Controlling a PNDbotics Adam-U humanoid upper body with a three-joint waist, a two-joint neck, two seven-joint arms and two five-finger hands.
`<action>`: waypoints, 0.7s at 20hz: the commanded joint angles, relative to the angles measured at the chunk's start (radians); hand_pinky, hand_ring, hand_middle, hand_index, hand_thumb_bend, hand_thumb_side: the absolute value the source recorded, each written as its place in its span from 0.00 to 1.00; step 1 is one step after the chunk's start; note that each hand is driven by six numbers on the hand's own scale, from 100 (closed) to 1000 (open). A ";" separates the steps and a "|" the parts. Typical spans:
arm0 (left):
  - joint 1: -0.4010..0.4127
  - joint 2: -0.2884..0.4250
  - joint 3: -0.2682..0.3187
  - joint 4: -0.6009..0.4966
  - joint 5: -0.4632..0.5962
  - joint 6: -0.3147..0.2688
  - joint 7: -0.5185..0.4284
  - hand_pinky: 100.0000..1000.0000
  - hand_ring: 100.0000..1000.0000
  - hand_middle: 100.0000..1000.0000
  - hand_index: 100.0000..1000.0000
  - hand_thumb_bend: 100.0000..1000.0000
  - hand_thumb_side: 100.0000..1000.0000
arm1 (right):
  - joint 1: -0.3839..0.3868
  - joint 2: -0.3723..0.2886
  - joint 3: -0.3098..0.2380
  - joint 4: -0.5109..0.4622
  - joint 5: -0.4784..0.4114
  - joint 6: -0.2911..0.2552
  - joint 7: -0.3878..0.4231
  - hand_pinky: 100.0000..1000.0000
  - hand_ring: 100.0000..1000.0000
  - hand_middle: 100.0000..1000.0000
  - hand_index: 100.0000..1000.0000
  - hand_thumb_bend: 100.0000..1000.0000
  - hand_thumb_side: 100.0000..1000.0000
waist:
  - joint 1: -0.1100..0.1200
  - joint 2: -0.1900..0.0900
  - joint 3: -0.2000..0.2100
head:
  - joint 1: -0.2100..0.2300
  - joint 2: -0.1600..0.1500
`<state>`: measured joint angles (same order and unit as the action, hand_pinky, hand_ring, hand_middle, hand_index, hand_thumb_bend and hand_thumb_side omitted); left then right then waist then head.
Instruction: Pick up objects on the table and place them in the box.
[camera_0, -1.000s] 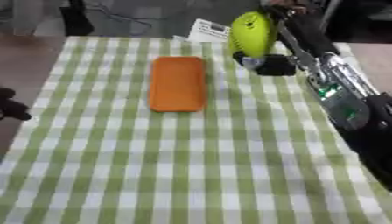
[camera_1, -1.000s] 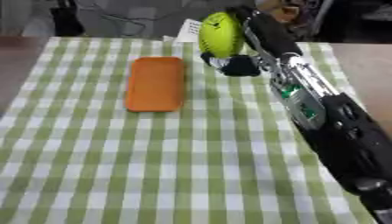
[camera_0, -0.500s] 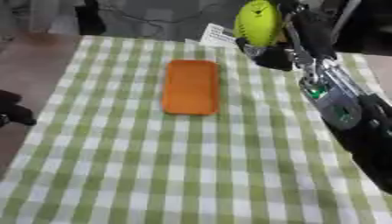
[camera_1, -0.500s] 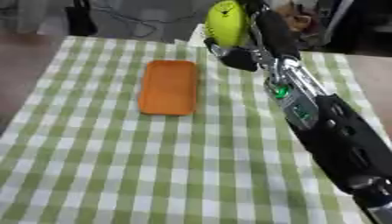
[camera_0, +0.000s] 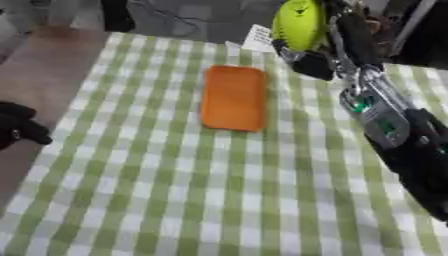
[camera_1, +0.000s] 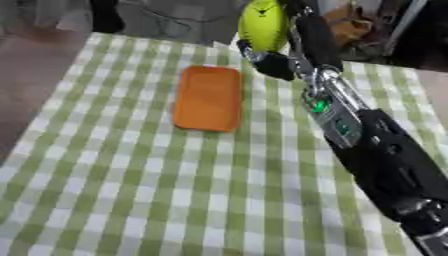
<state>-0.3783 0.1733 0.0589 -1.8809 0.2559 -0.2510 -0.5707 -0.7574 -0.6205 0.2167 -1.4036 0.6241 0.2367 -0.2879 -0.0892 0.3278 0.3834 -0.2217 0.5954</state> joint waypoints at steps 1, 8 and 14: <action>-0.013 0.002 -0.004 -0.020 0.006 0.001 -0.010 0.61 0.65 0.69 0.74 0.06 0.98 | -0.023 -0.019 -0.005 -0.003 -0.002 -0.010 0.006 0.00 0.25 0.33 0.75 0.00 0.00 | -0.013 0.001 0.003 | -0.002 -0.005; -0.018 0.002 -0.012 -0.024 0.011 0.003 -0.021 0.61 0.65 0.69 0.74 0.06 0.98 | -0.022 -0.019 0.020 -0.005 -0.019 -0.118 0.181 0.00 0.31 0.34 0.76 0.00 0.00 | -0.021 0.009 0.012 | -0.005 -0.001; -0.022 0.002 -0.019 -0.027 0.013 0.001 -0.033 0.61 0.65 0.70 0.74 0.06 0.99 | -0.028 -0.016 0.015 -0.004 -0.029 -0.190 0.323 0.00 0.33 0.34 0.76 0.00 0.00 | -0.027 0.022 0.023 | -0.011 -0.002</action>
<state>-0.3874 0.1674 0.0434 -1.8873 0.2632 -0.2481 -0.5977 -0.7629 -0.6198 0.2415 -1.3965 0.6044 0.0603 0.0106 -0.1072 0.3526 0.4062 -0.2289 0.5971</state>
